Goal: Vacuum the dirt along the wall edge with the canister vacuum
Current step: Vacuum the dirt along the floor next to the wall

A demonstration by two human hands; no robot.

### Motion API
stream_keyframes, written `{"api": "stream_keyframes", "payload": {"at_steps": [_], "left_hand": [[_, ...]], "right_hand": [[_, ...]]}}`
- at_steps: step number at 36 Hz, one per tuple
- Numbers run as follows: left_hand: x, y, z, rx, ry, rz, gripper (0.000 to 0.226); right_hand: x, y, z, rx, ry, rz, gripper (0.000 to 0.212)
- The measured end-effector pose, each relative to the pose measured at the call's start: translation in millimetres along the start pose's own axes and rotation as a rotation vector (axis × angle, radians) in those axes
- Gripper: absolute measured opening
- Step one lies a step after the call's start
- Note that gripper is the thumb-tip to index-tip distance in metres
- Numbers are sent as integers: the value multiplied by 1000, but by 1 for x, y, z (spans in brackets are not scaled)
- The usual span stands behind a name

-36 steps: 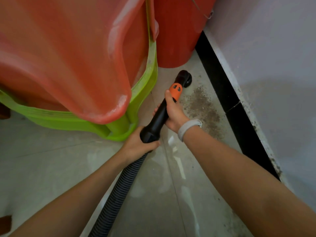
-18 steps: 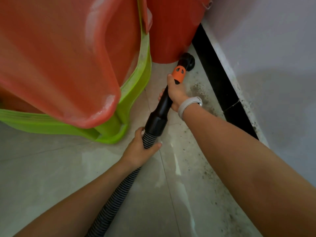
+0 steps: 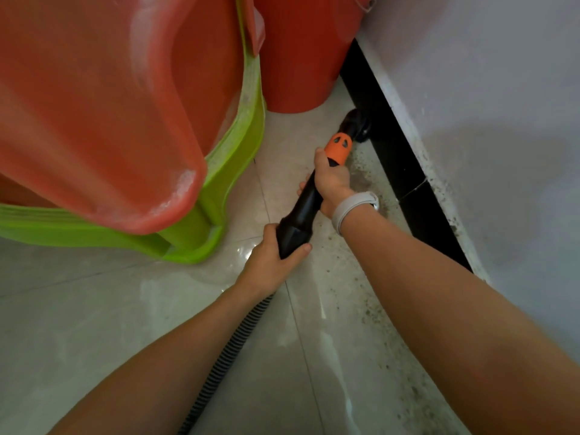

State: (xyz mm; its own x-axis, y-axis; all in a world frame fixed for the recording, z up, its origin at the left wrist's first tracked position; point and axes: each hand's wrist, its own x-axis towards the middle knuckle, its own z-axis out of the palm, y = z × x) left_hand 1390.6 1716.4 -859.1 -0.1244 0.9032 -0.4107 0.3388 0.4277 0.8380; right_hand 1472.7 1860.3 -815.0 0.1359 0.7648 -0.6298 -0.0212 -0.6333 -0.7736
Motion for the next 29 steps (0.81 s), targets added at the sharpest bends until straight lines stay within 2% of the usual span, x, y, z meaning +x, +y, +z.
{"api": "stream_keyframes", "payload": {"at_steps": [9, 14, 17, 19, 22, 26, 29], "left_hand": [[-27, -14, -19, 35, -90, 16, 50], [-44, -17, -23, 77, -160, 27, 51], [-48, -15, -28, 99, -185, 40, 51], [-50, -12, -32, 102, -186, 46, 49], [-53, -3, -36, 2, -212, 22, 48], [-61, 5, -43, -184, -330, -67, 60], [-64, 1, -43, -154, -317, -120, 52]], "right_hand": [[-29, 21, -7, 95, -13, 62, 45], [-46, 33, -18, 154, 23, 87, 38], [-54, 40, -28, 250, -46, 121, 32], [-59, 44, -33, 376, -146, 185, 37], [-64, 47, -35, 539, -256, 268, 35], [-66, 45, -30, 551, -233, 249, 32], [-63, 39, -24, 522, -186, 231, 27]]}}
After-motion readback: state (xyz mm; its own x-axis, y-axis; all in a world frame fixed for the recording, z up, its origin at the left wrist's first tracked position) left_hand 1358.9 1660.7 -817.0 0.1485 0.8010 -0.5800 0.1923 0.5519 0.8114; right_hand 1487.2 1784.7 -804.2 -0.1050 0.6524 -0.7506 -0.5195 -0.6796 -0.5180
